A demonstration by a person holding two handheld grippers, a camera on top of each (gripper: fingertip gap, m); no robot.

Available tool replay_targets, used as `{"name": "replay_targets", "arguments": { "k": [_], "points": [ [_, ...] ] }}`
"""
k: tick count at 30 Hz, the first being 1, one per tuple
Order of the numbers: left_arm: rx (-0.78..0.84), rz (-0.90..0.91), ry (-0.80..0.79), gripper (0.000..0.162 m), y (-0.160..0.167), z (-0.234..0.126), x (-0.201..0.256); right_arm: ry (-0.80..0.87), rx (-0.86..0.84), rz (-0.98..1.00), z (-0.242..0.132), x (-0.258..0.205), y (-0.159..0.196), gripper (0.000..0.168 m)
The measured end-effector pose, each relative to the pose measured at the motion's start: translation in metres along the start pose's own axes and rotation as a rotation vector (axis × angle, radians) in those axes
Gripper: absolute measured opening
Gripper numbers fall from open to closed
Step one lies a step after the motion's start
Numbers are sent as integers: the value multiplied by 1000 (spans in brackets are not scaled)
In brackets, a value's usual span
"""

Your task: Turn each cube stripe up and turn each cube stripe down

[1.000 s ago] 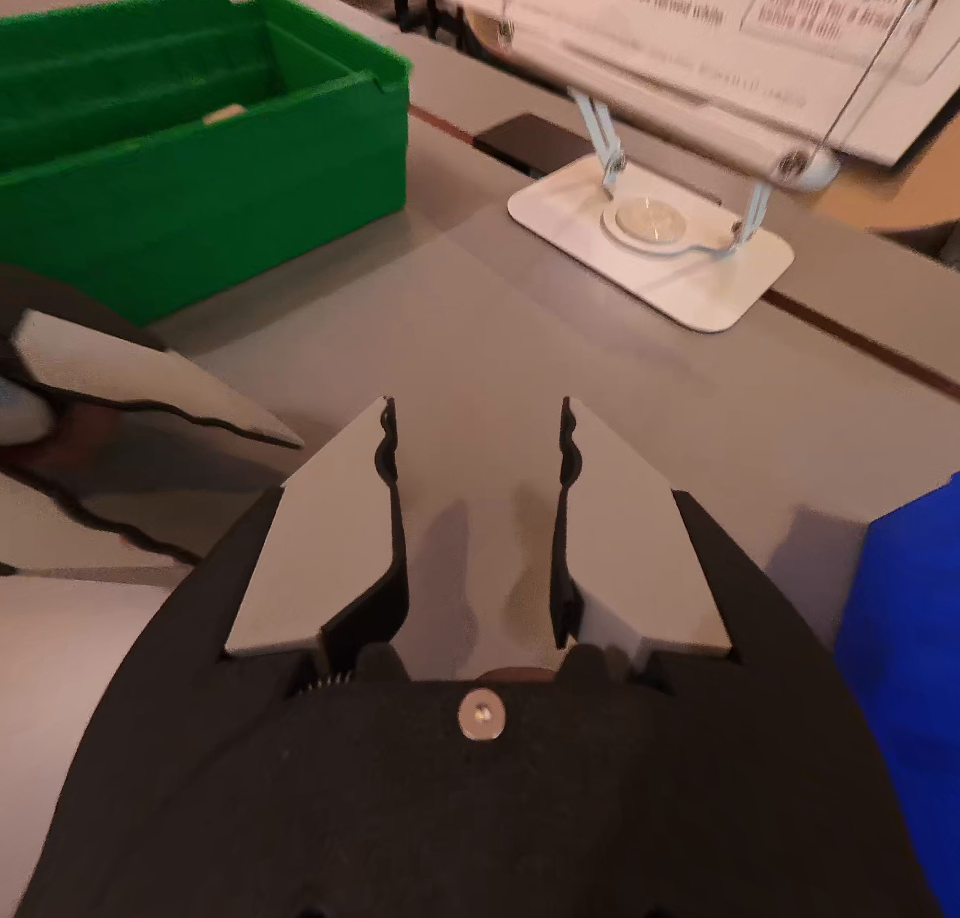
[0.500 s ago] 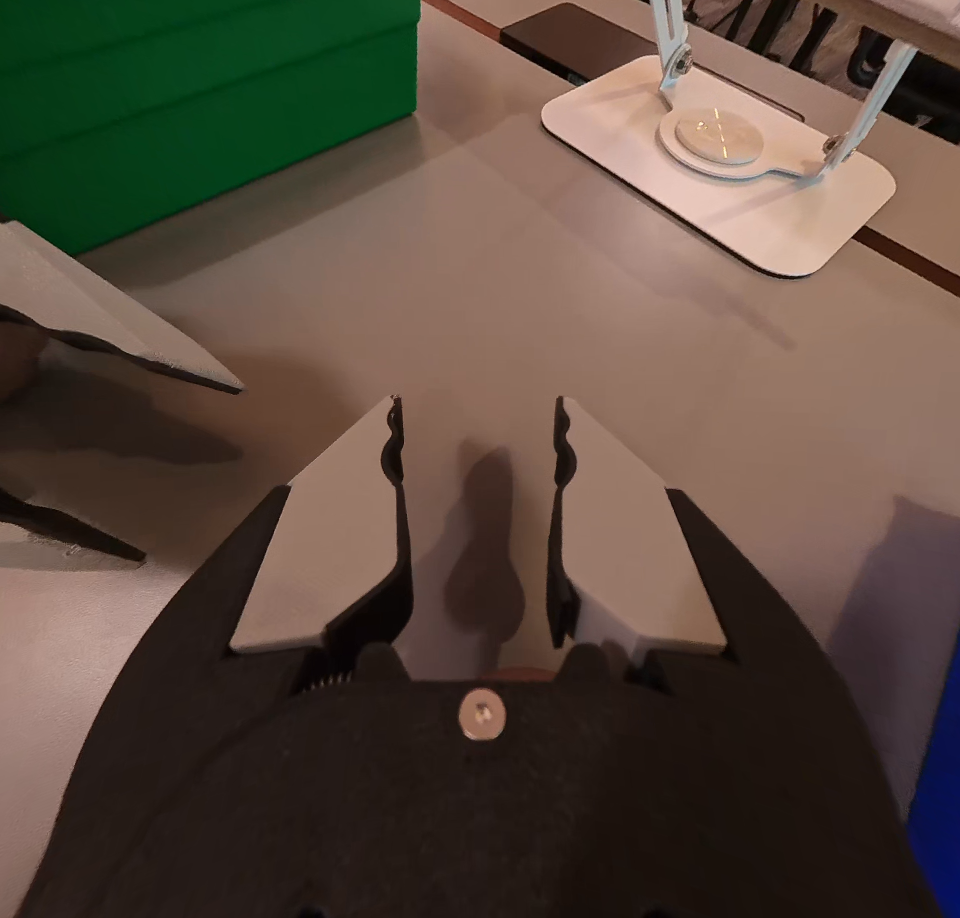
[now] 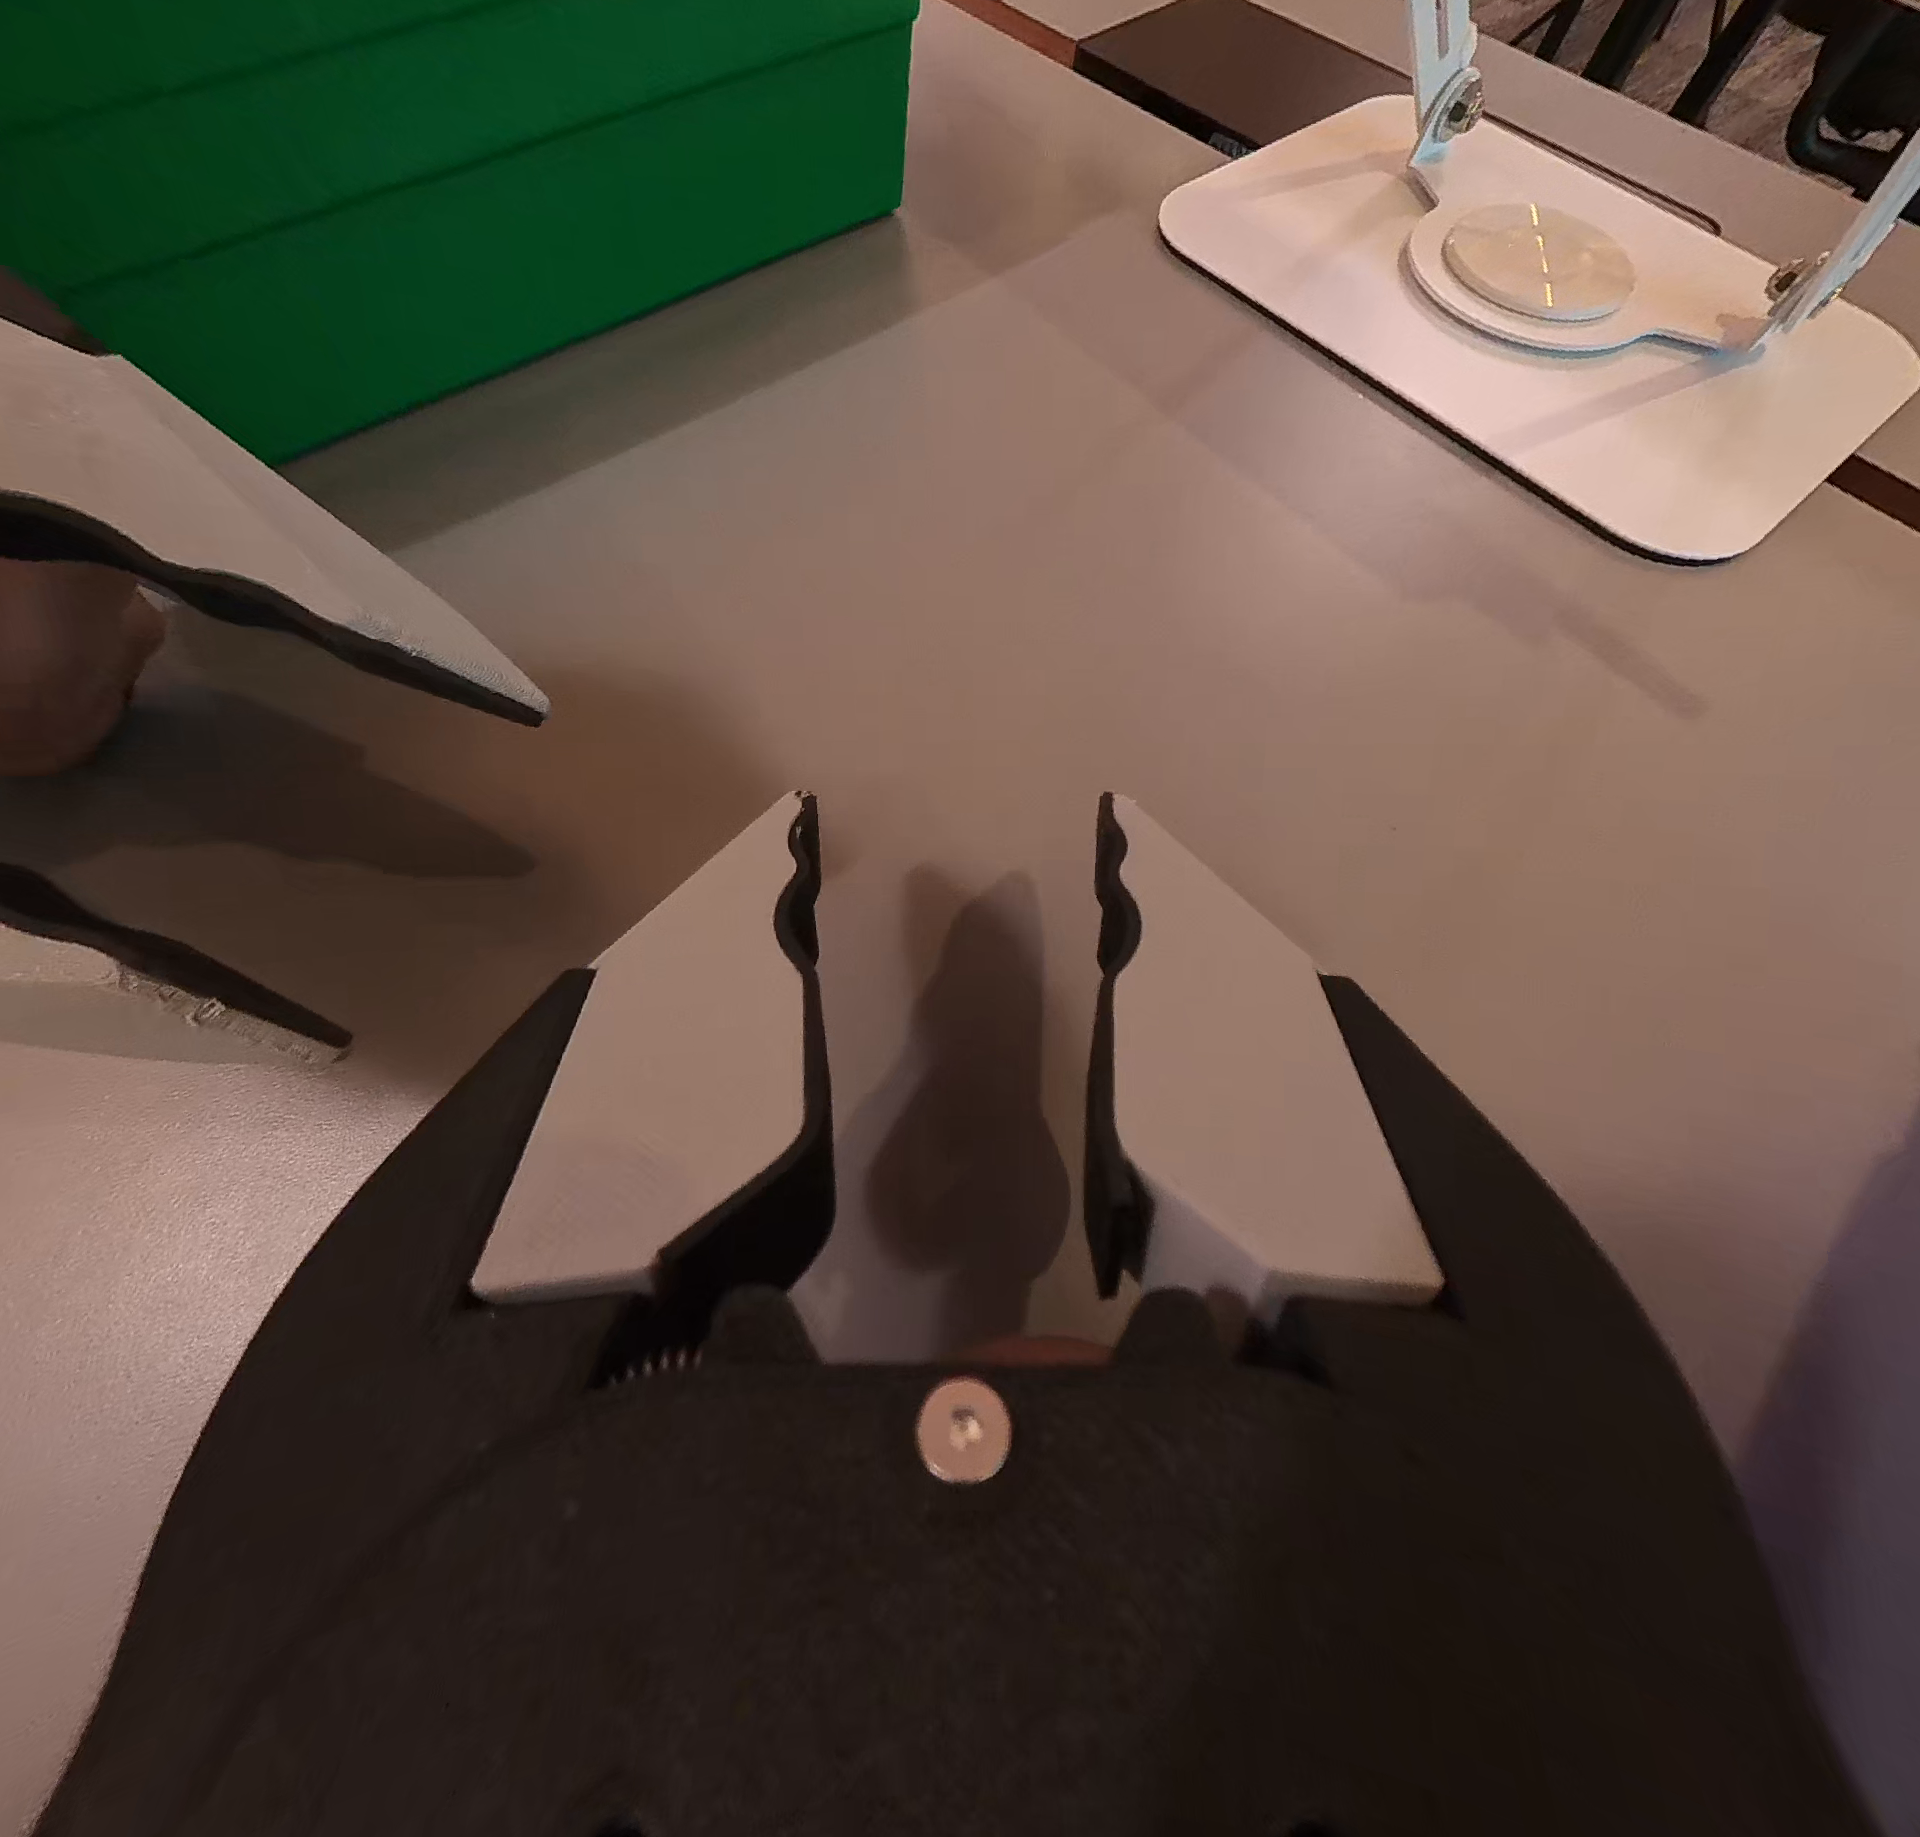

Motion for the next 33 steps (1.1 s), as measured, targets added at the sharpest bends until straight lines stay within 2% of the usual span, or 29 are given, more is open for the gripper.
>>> {"name": "replay_targets", "arguments": {
  "k": [33],
  "points": [
    [-42, -7, -2, 50, 4, 3, -1, 26, 21, 21, -8, 11, 3, 51]
  ]
}}
Point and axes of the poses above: each gripper's, where its closed fingertips meet, z out along the fingers, y out of its underside, x = y × z across the jaws, the point moved 4 cm from there along -z, back along the fingers, and after that the axes turned 7 degrees about y, right-handed, at the moved point
